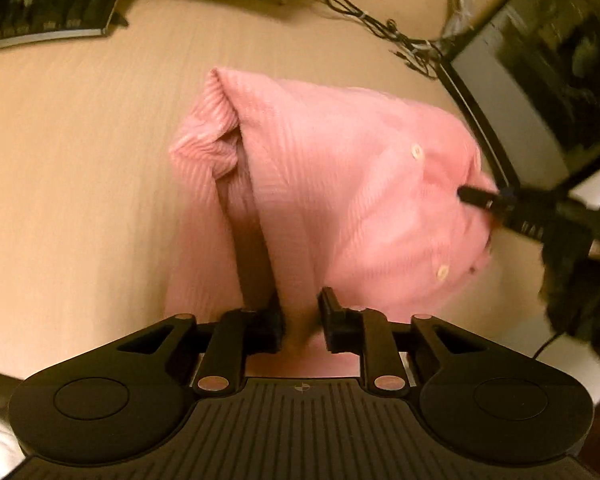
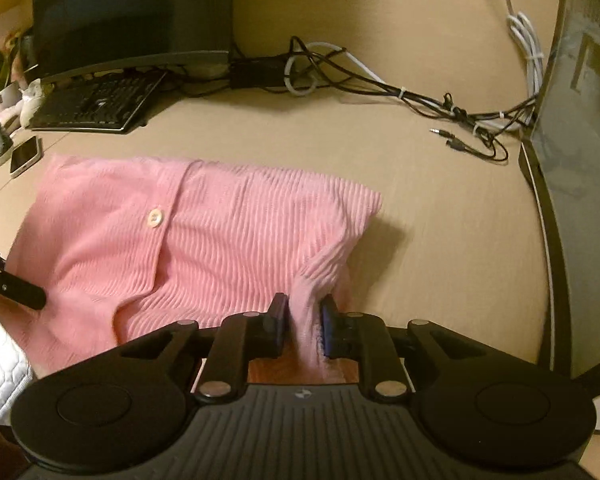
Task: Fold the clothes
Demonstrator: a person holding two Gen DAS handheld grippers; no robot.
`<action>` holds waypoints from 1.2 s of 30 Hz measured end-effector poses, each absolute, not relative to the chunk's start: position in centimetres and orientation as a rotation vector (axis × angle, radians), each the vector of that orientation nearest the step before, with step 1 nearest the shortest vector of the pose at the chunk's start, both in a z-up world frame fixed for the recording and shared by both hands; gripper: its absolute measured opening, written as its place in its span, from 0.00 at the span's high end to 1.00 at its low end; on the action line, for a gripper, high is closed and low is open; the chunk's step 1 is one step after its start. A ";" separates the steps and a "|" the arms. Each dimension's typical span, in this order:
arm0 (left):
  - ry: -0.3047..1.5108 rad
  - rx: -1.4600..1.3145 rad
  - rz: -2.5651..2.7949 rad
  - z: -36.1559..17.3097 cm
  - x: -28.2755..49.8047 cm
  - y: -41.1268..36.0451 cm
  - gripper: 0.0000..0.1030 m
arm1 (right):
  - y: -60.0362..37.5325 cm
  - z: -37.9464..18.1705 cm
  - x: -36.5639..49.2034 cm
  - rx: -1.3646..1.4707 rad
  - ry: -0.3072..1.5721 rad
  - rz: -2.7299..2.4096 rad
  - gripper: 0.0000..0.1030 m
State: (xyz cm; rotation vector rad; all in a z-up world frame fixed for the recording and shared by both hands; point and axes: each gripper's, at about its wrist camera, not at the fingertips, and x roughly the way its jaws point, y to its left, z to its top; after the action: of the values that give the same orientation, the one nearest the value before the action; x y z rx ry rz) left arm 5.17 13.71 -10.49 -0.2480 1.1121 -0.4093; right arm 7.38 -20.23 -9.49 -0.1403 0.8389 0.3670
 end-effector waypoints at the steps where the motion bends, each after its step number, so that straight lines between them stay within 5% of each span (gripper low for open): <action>1: 1.099 -0.250 -0.407 -9.8 4.9 14.1 0.71 | -20.5 -9.0 7.3 -0.142 0.842 0.366 0.74; 5: 0.986 -0.332 -0.442 -6.2 3.6 16.3 0.44 | -22.6 -6.3 6.7 -0.100 0.790 0.354 0.60; 9: 0.907 -0.477 -0.520 -4.7 3.7 16.4 0.29 | -23.4 -4.1 6.3 0.010 0.727 0.387 0.44; 13: 0.993 -0.572 -0.565 -8.3 5.5 12.7 0.30 | -21.7 -5.2 6.7 0.069 0.769 0.465 0.41; 17: 1.121 -0.532 -0.503 -12.2 7.6 9.8 0.44 | -20.4 -8.5 6.3 0.101 0.846 0.435 0.41; 25: 0.956 -0.356 -0.426 -8.9 13.2 8.5 0.45 | -17.9 -8.6 4.3 0.116 0.876 0.402 0.26; 29: 0.822 -0.422 -0.510 -5.1 12.2 12.0 0.23 | -16.4 -7.7 3.6 0.007 0.846 0.383 0.25; 36: 0.795 -0.345 -0.340 -4.8 9.3 20.0 0.24 | -9.9 -5.9 2.5 -0.383 0.649 0.464 0.25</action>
State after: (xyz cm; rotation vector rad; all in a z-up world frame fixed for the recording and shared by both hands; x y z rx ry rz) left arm 9.34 20.00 -4.82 -0.3449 0.7945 -0.3395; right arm 2.46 -9.90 -5.88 -0.3834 0.6485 0.4637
